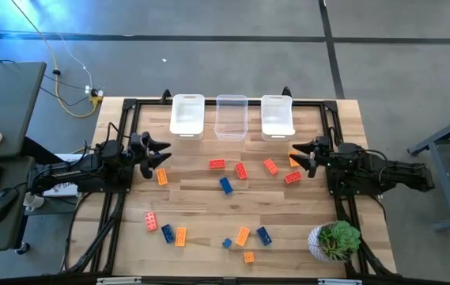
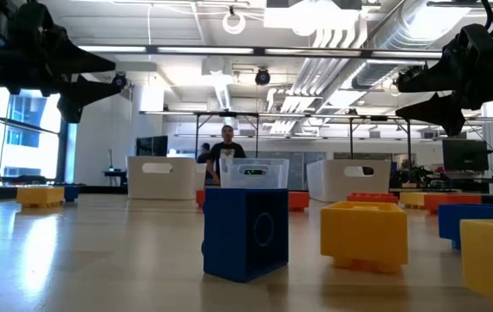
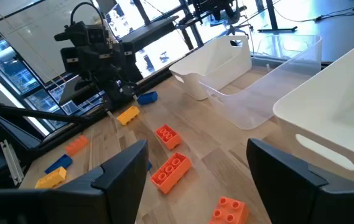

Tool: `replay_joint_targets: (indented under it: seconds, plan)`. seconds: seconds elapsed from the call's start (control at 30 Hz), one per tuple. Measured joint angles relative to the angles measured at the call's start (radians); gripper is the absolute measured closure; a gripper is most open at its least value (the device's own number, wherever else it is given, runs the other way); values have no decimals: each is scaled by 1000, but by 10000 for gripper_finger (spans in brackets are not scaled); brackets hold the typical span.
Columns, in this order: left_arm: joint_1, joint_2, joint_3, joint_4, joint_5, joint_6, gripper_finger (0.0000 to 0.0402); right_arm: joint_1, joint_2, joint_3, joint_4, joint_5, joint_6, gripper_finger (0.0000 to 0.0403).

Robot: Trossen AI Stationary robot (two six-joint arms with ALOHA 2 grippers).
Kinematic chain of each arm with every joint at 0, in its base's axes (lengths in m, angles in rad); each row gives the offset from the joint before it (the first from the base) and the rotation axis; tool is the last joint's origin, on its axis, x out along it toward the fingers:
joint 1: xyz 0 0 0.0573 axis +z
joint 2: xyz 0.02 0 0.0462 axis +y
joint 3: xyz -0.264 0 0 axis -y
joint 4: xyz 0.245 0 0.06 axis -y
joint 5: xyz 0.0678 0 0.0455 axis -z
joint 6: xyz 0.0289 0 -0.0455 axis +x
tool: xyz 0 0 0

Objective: Sort & place blocks by color
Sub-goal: Put the orange game piece into the right white bin

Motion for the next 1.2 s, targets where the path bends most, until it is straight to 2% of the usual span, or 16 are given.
replay_joint_targets:
  seconds: [0.63,0.97,1.2]
  plan:
    - [0,0,0,2,-1,-4,179,0,0,0,0,0,0,144]
    - [0,0,0,6,-29,-195,179,0,0,0,0,0,0,144]
    - [0,0,0,6,-22,-209,179,0,0,0,0,13,-1,144]
